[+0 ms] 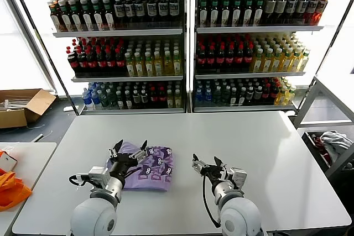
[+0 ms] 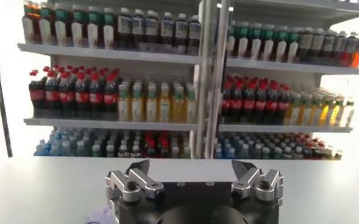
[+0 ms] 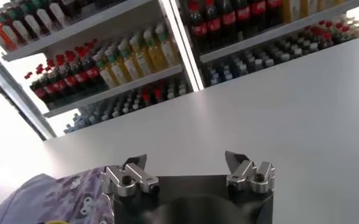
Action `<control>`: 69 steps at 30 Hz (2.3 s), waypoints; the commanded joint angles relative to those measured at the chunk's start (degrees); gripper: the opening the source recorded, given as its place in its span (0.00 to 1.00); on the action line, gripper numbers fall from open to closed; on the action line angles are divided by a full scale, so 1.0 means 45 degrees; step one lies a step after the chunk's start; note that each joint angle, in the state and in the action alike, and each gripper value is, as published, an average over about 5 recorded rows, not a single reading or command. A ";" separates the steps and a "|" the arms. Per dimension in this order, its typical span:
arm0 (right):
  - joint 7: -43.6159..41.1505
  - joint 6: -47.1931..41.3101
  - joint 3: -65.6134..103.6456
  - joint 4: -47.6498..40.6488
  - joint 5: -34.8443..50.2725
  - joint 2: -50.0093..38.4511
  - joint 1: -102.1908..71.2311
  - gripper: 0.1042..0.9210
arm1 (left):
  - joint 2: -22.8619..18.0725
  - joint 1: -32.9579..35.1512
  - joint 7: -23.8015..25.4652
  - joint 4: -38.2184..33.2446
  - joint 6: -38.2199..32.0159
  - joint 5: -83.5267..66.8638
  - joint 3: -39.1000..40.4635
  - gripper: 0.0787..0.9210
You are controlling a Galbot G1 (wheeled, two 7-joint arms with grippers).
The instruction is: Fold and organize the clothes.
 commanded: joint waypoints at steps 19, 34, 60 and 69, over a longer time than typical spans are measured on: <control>-0.0262 -0.0272 -0.3056 -0.4613 0.2591 0.0412 0.4226 0.84 | -0.0017 0.1800 -0.0429 -0.0445 0.0109 0.0133 -0.2581 0.88; -0.0374 -0.0272 -0.3210 -0.4374 0.2137 0.0516 0.3695 0.55 | -0.0103 0.1826 -0.0452 -0.0486 0.0005 0.0137 -0.2675 0.88; -0.0866 -0.0297 -0.1035 -0.2907 0.1353 -0.3331 0.2867 0.00 | -0.0505 0.1675 -0.0499 -0.0350 -0.0001 0.0175 -0.2131 0.88; -0.1813 -0.0238 0.0512 -0.3259 -0.0448 -0.3567 0.2247 0.02 | -0.0692 0.1403 -0.0489 -0.0213 0.0007 0.0184 -0.1689 0.88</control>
